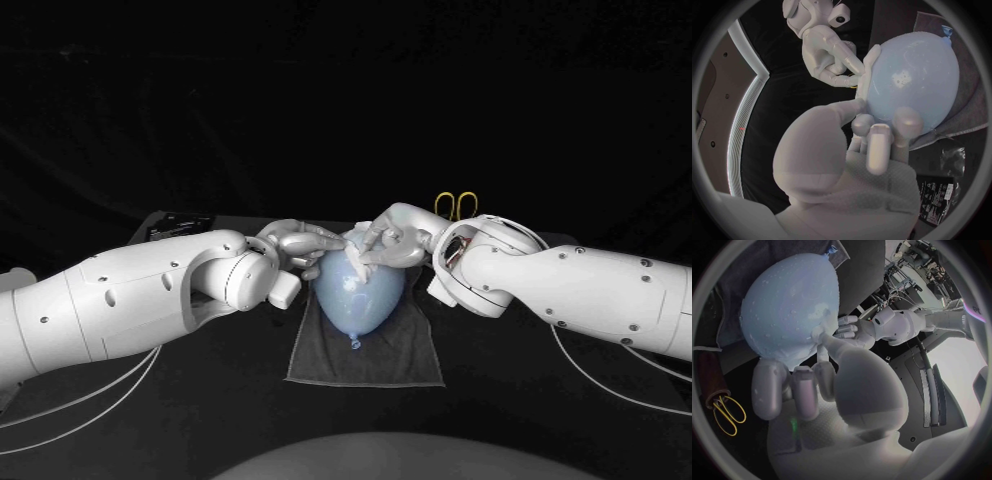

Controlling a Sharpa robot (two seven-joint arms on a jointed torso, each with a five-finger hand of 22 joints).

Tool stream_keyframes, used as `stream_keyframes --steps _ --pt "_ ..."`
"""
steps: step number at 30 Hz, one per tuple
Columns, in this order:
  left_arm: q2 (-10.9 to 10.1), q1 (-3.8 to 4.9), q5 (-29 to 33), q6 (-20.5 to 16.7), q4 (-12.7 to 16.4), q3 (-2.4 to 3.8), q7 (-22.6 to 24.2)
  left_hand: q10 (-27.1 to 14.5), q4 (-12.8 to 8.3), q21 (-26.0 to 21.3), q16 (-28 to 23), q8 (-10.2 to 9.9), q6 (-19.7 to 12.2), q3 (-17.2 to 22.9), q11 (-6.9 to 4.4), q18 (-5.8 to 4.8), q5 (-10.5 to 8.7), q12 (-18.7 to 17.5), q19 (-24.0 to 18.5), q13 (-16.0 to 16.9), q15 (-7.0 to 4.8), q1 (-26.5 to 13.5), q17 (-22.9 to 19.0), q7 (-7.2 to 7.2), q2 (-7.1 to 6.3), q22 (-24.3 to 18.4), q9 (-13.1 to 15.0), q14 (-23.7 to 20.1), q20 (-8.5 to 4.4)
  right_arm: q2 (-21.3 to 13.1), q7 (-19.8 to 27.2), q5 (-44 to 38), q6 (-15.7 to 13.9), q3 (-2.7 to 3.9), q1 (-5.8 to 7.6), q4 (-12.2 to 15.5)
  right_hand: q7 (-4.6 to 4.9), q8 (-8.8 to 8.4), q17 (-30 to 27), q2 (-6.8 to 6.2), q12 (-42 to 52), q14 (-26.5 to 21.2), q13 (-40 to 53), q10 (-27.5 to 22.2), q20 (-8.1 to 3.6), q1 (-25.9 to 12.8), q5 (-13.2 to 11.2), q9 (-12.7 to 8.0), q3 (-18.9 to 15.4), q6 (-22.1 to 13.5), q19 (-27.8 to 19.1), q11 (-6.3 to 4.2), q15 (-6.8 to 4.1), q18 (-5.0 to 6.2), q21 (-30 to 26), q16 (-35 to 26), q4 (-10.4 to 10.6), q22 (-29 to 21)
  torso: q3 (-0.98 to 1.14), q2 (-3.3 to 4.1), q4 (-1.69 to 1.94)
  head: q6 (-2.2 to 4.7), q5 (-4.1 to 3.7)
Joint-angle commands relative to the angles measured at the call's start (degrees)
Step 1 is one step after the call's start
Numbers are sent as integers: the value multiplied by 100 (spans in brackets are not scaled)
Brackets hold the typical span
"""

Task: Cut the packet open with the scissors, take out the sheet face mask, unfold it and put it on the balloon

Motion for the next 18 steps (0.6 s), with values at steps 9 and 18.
stream_keyframes --steps 9,18 --pt "18 0 -25 74 42 2 -5 28 12 29 5 35 2 26 -24 -58 20 6 37 4 -23 -15 485 30 53 5 458 344 -8 116 -116 -295 -424 -13 -65 -109 -69 184 1505 200 418 677 1021 389 -110 -35 -20 111 242 56 227 -77 -180 -33 244 23 -52 1206 -5 1 6 -36 -38" --pt "-35 -1 23 166 103 0 233 -112 -21 25 -11 52 -32 72 -18 -58 21 -105 30 -203 -18 -105 441 35 63 -1 511 331 -4 31 74 -42 -876 -15 -97 20 -118 361 1505 290 606 677 1226 541 -150 -163 -19 205 517 155 291 -123 -222 -67 410 23 -74 1250 -1 2 2 -25 -21"
